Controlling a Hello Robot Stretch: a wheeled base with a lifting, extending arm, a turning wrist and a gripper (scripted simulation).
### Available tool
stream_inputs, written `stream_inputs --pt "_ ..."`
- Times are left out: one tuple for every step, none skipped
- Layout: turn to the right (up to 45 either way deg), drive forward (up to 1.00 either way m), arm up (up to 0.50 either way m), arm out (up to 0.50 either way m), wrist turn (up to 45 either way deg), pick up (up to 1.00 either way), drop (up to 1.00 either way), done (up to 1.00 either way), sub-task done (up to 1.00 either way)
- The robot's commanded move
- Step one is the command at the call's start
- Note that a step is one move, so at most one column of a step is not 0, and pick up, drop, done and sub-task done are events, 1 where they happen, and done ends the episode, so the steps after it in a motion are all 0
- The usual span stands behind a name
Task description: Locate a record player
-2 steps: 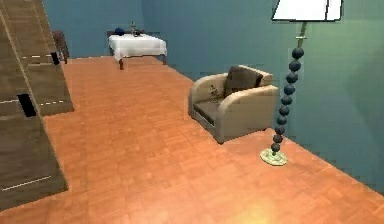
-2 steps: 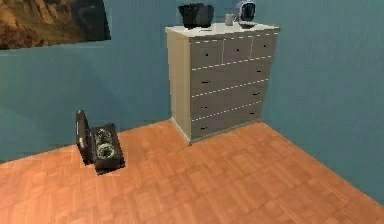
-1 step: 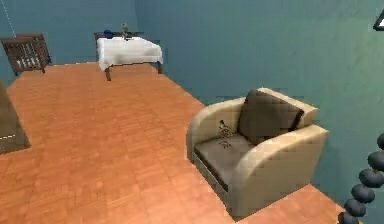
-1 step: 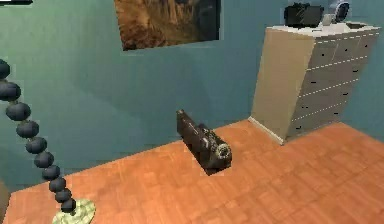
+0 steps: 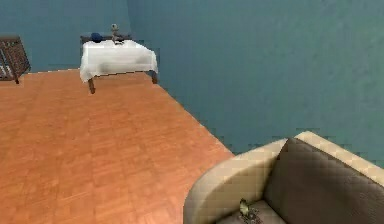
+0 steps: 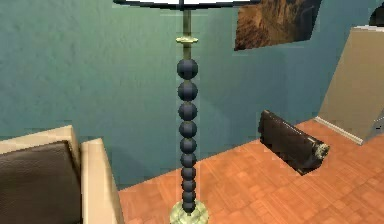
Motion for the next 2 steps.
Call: stream_inputs --pt "21.0 0.00 0.00 0.00 0.0 0.00 0.00 0.00 0.00" --pt "0.0 0.00 0.00 0.00 0.0 0.00 0.00 1.00 0.00"
